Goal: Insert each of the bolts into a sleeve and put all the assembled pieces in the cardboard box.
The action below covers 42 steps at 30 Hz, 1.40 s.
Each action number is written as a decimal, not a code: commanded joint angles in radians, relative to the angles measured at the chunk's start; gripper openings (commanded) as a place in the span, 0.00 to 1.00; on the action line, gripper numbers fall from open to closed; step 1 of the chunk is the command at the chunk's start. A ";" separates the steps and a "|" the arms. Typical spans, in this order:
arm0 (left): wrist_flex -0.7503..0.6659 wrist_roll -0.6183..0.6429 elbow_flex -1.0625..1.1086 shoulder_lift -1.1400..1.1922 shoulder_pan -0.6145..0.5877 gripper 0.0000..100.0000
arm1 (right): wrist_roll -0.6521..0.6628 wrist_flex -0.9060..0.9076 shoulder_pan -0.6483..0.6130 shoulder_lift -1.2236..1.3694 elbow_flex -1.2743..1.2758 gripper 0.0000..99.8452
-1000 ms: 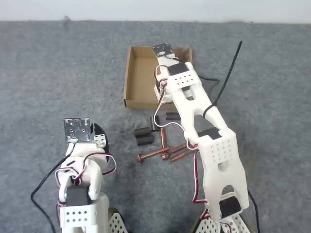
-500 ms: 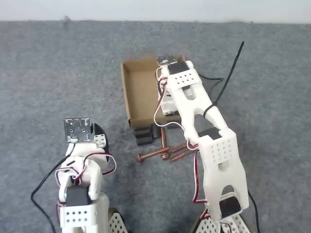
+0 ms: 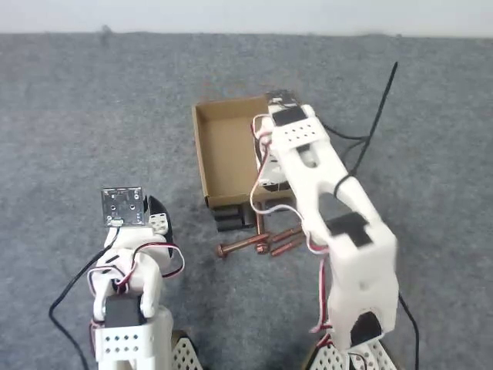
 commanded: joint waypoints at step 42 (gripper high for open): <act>-0.025 -0.160 -0.008 0.017 -0.008 0.02 | 1.022 -0.479 -0.067 -0.407 0.632 0.17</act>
